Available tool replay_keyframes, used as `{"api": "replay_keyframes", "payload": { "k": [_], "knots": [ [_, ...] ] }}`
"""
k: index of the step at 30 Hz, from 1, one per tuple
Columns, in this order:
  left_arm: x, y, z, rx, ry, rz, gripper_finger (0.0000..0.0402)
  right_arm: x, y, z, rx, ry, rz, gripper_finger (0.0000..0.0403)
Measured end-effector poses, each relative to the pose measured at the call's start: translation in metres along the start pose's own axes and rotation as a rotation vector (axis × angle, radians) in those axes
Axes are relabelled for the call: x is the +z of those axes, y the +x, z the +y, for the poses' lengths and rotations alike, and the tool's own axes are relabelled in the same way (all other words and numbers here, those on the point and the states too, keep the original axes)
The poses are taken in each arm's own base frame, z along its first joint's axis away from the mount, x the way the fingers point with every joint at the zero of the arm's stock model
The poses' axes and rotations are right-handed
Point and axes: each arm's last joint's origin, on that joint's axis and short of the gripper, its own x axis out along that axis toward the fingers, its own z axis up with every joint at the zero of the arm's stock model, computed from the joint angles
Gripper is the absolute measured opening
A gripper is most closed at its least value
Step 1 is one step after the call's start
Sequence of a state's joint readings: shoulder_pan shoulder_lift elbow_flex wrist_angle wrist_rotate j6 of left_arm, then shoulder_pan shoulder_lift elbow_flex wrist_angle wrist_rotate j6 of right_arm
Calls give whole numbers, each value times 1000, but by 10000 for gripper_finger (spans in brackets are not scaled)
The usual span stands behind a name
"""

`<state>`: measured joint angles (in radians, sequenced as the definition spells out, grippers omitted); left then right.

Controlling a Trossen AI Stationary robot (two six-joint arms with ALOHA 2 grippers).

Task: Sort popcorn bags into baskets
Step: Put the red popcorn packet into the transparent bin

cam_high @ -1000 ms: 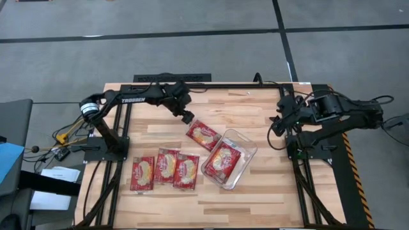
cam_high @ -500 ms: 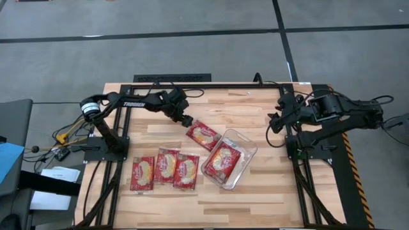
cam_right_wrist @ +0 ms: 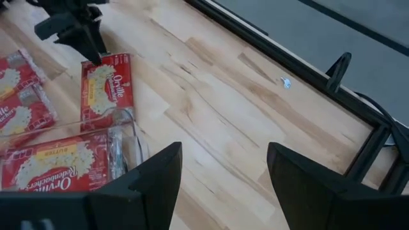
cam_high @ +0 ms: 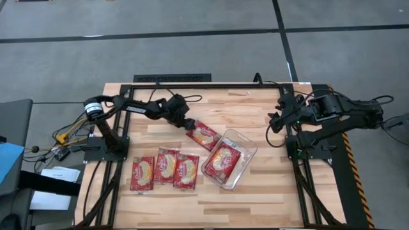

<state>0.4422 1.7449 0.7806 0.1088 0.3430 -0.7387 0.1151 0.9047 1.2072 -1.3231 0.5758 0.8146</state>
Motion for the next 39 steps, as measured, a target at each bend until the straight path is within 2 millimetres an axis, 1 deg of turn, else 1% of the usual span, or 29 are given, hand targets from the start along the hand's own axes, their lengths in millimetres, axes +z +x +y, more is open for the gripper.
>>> {"api": "replay_keyframes", "payload": {
  "k": [5,8,12,17,18,19,25,27,31,34,39],
  "knots": [
    [-2,16,2,-49,-39,1,270,0,0,0,1,0,-1,255],
    [-3,25,6,-62,-66,12,241,0,0,0,1,0,0,255],
    [-6,33,4,-82,-77,12,163,0,0,0,1,0,0,255],
    [-5,32,3,-87,-41,6,39,0,0,0,1,-4,0,255],
    [-4,30,3,-89,-40,6,21,0,0,0,0,-7,-1,255],
    [-2,28,1,-94,-40,2,12,0,0,0,-1,-10,-1,255],
    [16,14,-11,-110,-24,-23,1,0,0,0,-1,-11,-2,255],
    [27,4,-22,-128,6,-46,0,0,0,0,-1,-11,-2,255],
    [39,-14,-41,-105,74,-54,0,0,0,0,-1,-11,-2,255],
    [52,-33,-60,-83,152,-81,0,0,0,0,-1,-11,-2,255],
    [70,-55,-86,-29,278,-51,0,0,0,0,-1,-11,-2,255]
  ]
}}
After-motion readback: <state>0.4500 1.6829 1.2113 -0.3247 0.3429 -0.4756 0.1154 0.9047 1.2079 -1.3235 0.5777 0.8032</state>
